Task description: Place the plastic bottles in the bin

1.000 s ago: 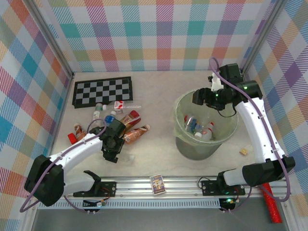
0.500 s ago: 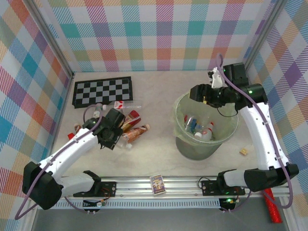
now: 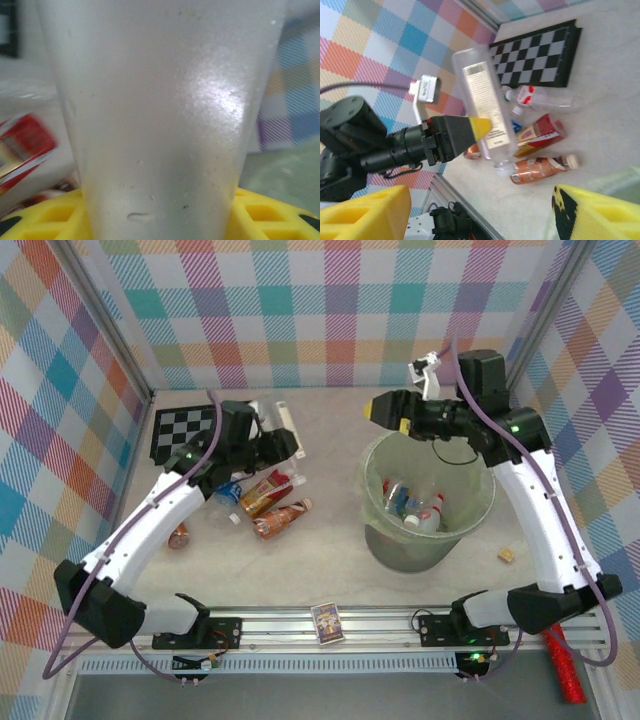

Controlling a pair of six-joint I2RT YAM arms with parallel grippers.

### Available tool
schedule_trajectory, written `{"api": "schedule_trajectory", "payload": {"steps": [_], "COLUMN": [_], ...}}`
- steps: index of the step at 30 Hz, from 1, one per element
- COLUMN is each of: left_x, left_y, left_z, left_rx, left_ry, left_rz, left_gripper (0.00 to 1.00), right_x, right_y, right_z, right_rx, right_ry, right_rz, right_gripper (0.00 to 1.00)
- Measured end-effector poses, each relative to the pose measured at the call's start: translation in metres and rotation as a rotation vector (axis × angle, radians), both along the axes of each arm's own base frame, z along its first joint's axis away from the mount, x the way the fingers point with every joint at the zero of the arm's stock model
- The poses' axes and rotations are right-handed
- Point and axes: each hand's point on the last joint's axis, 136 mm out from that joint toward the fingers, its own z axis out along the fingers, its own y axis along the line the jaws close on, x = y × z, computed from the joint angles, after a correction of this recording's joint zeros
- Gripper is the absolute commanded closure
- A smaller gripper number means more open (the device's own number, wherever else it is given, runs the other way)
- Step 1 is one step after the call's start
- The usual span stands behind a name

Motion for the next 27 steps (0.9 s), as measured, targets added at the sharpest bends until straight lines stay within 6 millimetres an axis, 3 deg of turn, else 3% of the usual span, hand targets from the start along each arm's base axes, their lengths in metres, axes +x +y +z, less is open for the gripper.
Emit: {"api": "schedule_trajectory", "payload": {"steps": [5, 11, 23, 27], "left_x": [-0.002, -0.018, -0.036, -0.038], "left_y": [-0.035, -0.062, -0.073, -0.074], "left_z": [0.023, 0.05, 0.061, 0.061], "left_rx": [-0.142, -0.315, -0.395, -0.399], "left_ry": [-0.045, -0.102, -0.108, -0.106], "left_rz": [-0.247, -0.436, -0.565, -0.575], "left_gripper": [0.87, 0.9, 0.9, 0.9], "right_x": [0.019, 0.049, 0.069, 0.074], "right_y": [0.028, 0.051, 0.084, 0.093], "right_z": [-0.007, -0.026, -0.032, -0.034], "right_rx": [0.001, -0.031, 0.009, 0.024], "right_ry": [0.017, 0.058, 0.091, 0.1], "right_rz": [0.029, 0.029, 0.1, 0.125], "right_gripper": [0.17, 0.12, 0.1, 0.21]}}
